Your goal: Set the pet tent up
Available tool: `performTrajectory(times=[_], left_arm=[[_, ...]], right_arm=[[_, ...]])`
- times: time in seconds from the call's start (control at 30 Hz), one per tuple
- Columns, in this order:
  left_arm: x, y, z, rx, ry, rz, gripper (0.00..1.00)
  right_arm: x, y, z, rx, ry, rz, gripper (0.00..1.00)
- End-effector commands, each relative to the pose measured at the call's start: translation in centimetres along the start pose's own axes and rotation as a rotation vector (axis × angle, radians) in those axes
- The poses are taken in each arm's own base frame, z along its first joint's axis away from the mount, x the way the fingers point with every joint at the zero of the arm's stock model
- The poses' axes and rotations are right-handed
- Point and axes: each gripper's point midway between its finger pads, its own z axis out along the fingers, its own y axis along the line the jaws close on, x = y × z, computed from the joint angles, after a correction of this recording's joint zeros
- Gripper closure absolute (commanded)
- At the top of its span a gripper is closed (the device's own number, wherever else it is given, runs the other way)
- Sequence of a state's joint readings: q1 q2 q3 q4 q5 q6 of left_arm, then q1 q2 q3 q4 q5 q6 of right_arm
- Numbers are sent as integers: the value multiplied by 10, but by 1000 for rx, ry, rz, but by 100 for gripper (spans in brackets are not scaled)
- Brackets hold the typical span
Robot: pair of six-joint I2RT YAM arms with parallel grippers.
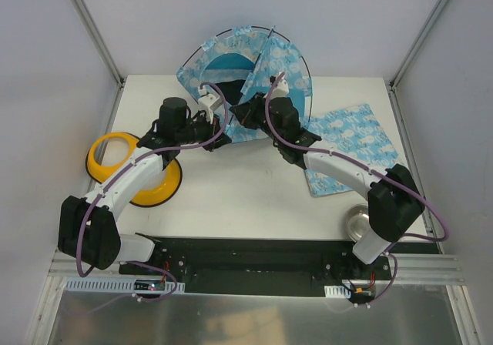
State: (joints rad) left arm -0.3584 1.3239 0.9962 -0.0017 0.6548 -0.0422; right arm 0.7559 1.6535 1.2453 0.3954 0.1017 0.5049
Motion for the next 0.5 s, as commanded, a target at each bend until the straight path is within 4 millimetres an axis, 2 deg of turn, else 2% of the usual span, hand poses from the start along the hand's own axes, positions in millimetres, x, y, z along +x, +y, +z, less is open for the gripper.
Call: performTrajectory(times=[0.0, 0.2, 0.4, 0.47], left_arm=[[-24, -40, -12, 152, -29, 13, 100], [-29, -25, -12, 63, -47, 28, 100], [-39, -26, -15, 48, -71, 38, 100], [-41, -26, -18, 35, -79, 41, 95]], right_arm=[[-14, -22, 10, 86, -73, -95, 100], [-1, -5, 1, 8, 5, -110, 100], [20, -21, 2, 42, 53, -126, 100], [22, -22, 3, 47, 61, -129, 100]])
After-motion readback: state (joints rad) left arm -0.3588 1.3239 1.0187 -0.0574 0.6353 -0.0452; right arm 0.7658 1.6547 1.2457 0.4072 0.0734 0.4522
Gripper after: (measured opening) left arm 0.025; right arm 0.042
